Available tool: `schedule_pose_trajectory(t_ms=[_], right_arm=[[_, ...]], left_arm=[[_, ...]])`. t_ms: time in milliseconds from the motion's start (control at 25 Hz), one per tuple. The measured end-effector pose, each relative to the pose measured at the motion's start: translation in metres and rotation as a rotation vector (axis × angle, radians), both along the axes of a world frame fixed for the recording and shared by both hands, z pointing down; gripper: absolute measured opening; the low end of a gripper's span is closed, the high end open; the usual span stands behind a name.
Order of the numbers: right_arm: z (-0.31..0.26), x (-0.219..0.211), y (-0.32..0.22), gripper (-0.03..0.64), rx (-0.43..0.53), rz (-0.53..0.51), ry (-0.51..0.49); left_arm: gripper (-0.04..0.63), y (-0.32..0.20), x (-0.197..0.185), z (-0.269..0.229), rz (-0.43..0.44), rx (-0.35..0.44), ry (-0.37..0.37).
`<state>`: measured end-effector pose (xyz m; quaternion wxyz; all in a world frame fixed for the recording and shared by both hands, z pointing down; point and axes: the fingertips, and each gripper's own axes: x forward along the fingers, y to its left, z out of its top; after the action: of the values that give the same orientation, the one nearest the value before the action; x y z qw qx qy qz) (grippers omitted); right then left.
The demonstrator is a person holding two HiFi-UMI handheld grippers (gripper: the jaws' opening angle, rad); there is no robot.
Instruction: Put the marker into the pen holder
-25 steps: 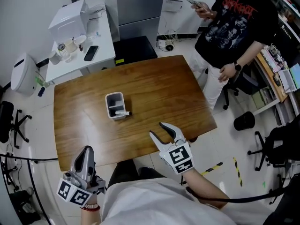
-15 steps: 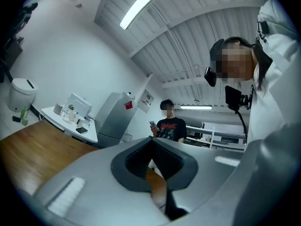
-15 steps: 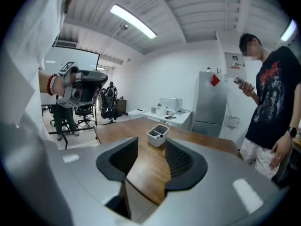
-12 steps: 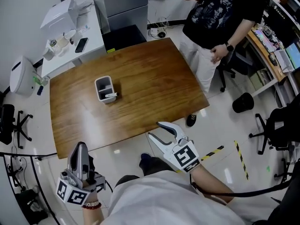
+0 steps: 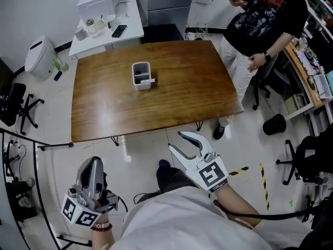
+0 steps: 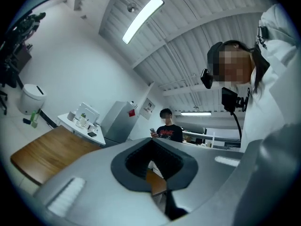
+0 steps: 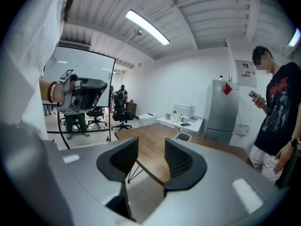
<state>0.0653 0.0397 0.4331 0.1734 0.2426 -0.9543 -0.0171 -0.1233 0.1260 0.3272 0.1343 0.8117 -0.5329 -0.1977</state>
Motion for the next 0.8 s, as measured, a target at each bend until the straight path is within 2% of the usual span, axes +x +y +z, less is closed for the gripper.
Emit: schedule_pose_trajectory(t_ms=[160,280,400,560,680,800], right_arm=[[-0.019,-0.035,0.065,0.168,0.029,-0.061,-0.022],[-0.021,-0.043,0.111,0.168,0.004,-0.044,-0.067],[-0.025,-0.026,0.144,0.167,-0.037,0.034,-0.109],[-0.028,0.012,0.169,0.161,-0.027,0.112,-0.094],[-0.034,0.039,0.171,0.158,-0.015,0.157,-0.091],[-0.044,0.05,0.168,0.158,-0.033,0.19,-0.164]], left_arm=[[-0.023,0.067,-0.031,0.011,-0.079,0.004,0.004],[-0.023,0.113,-0.045,0.017,-0.087,0.004,0.009],[-0.023,0.143,-0.04,0.021,-0.042,0.005,0.012],[-0.023,0.163,-0.022,0.021,0.017,0.017,0.021],[-0.023,0.172,-0.014,0.018,0.011,0.016,0.038],[-0.023,0.18,-0.01,0.021,-0.005,0.0,0.058]])
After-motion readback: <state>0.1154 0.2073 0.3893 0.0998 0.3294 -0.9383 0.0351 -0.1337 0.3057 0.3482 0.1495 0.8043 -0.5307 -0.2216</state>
